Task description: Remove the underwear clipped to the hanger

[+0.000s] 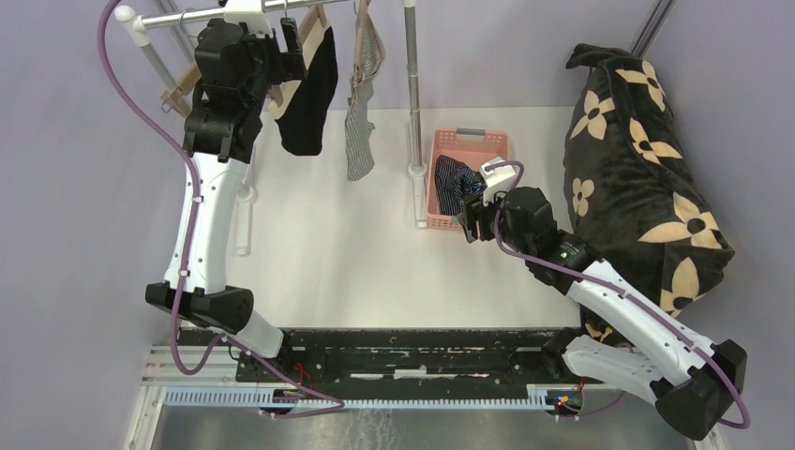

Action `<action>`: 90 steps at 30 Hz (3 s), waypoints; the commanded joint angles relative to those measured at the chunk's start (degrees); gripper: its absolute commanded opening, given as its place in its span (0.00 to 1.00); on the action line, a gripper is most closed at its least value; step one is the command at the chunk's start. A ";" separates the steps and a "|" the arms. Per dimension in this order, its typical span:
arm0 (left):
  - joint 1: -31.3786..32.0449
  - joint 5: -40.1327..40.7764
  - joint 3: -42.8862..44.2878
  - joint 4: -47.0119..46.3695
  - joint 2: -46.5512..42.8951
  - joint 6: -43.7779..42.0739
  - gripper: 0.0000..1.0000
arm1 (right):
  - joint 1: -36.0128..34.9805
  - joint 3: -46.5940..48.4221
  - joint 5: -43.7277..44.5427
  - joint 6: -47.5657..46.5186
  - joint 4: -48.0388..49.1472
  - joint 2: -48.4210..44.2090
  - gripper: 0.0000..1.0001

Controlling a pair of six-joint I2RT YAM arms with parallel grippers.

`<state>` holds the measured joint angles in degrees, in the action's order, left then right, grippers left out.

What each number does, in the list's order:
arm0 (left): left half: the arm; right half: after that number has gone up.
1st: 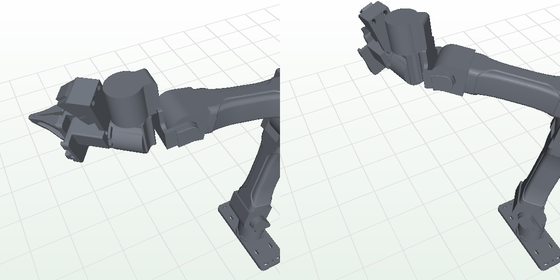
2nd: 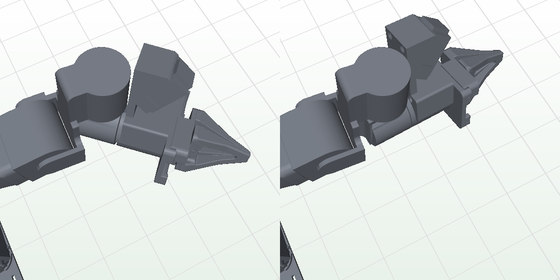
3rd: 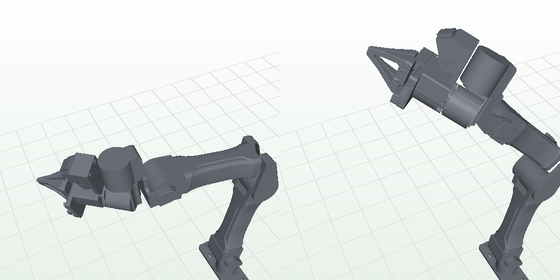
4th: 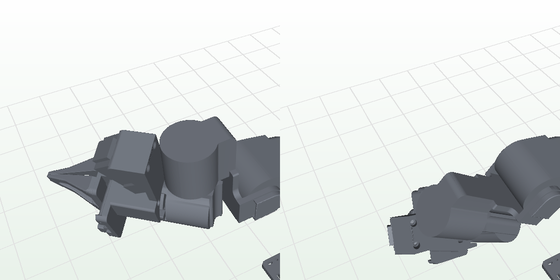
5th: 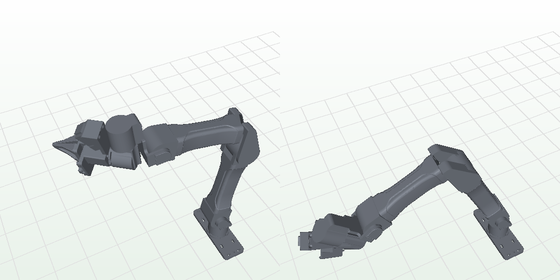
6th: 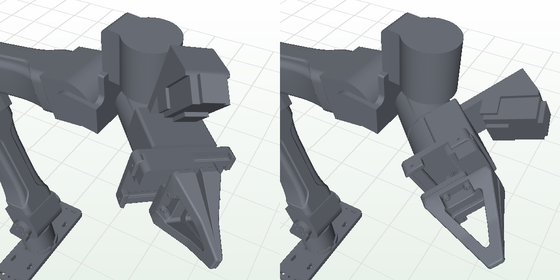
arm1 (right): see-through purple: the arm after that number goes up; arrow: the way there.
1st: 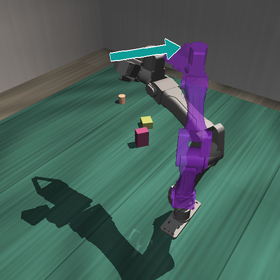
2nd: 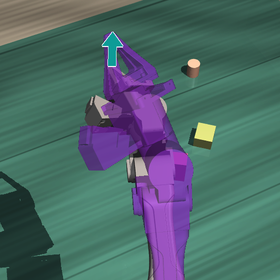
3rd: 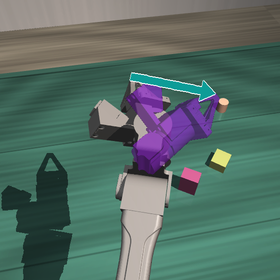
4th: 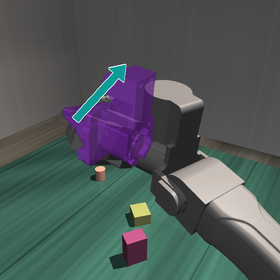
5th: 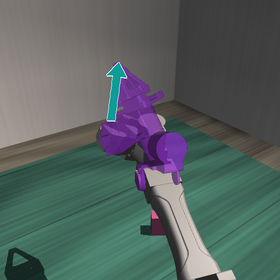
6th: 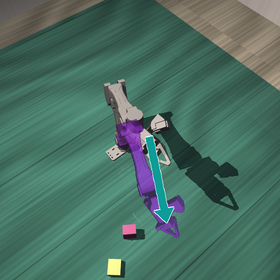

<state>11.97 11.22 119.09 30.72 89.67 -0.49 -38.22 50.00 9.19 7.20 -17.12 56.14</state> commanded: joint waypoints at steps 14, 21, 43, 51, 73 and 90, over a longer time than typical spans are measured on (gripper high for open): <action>-0.01 -4.73 -3.82 -3.64 -0.34 0.84 0.59 | -0.59 0.00 -0.22 0.76 4.54 1.25 0.69; 0.03 -5.50 -4.92 -5.09 0.36 0.99 0.36 | -0.80 -0.23 -0.02 0.59 4.56 0.81 0.69; -0.01 -6.93 -7.80 -13.12 -0.56 1.07 0.03 | -0.75 -2.14 1.43 -0.25 4.58 -0.71 0.68; -0.02 -6.40 -7.50 -17.58 -2.79 1.05 0.03 | -0.79 -3.98 1.27 -0.85 5.88 -2.09 0.68; -0.10 -3.85 -19.53 -18.05 -15.52 -4.61 0.03 | -1.02 -2.26 -0.30 1.60 5.26 -1.47 0.67; -0.19 -5.95 -32.13 -12.05 -24.98 -4.34 0.03 | -1.12 2.67 -0.68 0.74 3.57 -0.69 0.67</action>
<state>11.97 6.92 88.25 20.56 69.01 -3.11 -39.00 49.93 8.84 7.84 -15.46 55.37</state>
